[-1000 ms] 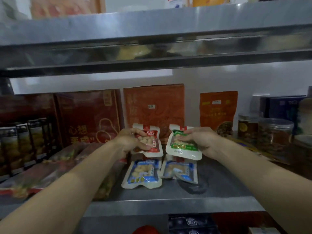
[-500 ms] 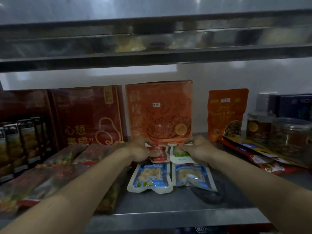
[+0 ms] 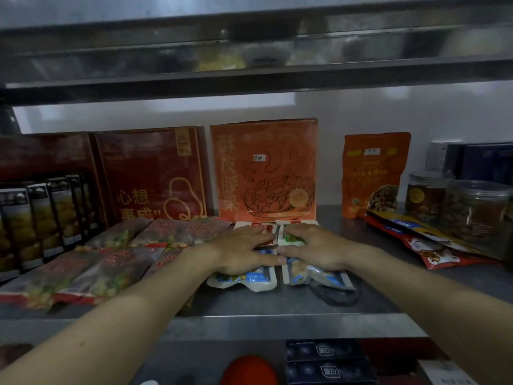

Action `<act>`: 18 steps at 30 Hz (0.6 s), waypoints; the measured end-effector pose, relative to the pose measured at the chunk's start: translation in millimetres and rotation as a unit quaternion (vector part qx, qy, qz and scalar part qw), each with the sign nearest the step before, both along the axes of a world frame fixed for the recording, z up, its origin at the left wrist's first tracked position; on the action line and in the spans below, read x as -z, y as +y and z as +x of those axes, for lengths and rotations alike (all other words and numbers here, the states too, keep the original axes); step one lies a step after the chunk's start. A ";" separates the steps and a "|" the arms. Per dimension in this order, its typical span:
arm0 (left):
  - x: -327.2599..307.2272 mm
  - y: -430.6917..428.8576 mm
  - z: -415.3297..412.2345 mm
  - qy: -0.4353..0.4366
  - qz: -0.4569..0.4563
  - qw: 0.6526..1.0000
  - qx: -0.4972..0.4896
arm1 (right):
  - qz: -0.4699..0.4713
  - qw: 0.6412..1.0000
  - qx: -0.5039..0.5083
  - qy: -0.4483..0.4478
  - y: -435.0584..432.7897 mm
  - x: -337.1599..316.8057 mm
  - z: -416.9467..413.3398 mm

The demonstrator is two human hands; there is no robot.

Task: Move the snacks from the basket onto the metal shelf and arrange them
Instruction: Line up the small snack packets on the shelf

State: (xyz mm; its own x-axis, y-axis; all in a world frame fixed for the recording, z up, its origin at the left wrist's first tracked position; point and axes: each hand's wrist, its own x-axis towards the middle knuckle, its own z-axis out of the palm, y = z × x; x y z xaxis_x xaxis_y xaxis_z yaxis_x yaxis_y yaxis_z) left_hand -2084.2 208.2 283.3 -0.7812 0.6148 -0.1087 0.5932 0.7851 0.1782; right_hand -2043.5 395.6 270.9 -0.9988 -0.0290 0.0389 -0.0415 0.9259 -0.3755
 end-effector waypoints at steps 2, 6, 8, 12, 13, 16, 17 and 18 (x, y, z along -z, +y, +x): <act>2.6 -1.7 -0.9 0.009 -0.018 1.000 -0.003 | 0.004 0.999 -0.022 -0.025 2.9 -1.9 1.9; 3.2 -1.7 0.9 0.018 -0.025 1.000 0.001 | 0.010 0.998 -0.040 -0.045 4.9 -4.0 5.8; 2.1 -1.5 2.8 0.010 -0.022 1.000 -0.005 | 0.011 0.998 -0.044 -0.051 4.8 -4.2 7.0; 1.4 -1.6 5.8 0.007 -0.011 1.000 -0.001 | 0.006 0.998 -0.047 -0.046 3.0 -6.2 10.1; 1.5 -1.6 5.7 0.007 -0.010 1.000 0.000 | -0.008 0.998 -0.044 -0.044 2.8 -6.7 10.8; 2.4 -1.9 4.4 0.012 -0.006 1.000 0.005 | -0.061 0.997 -0.024 -0.039 2.2 -7.6 13.2; 2.3 -2.1 3.5 0.013 -0.004 1.000 0.006 | -0.073 0.996 -0.018 -0.038 2.3 -7.8 14.0; 2.5 -2.1 2.9 0.014 -0.002 1.000 0.006 | -0.083 0.996 -0.012 -0.037 2.6 -8.0 14.8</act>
State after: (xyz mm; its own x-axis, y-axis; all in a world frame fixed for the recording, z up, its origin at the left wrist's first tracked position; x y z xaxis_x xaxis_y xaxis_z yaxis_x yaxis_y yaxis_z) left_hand -2081.3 206.1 280.8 -0.7760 0.6244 -0.0897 0.6076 0.7781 0.1593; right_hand -2028.7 398.2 279.0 -0.9982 -0.0529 -0.0278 -0.0304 0.8495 -0.5267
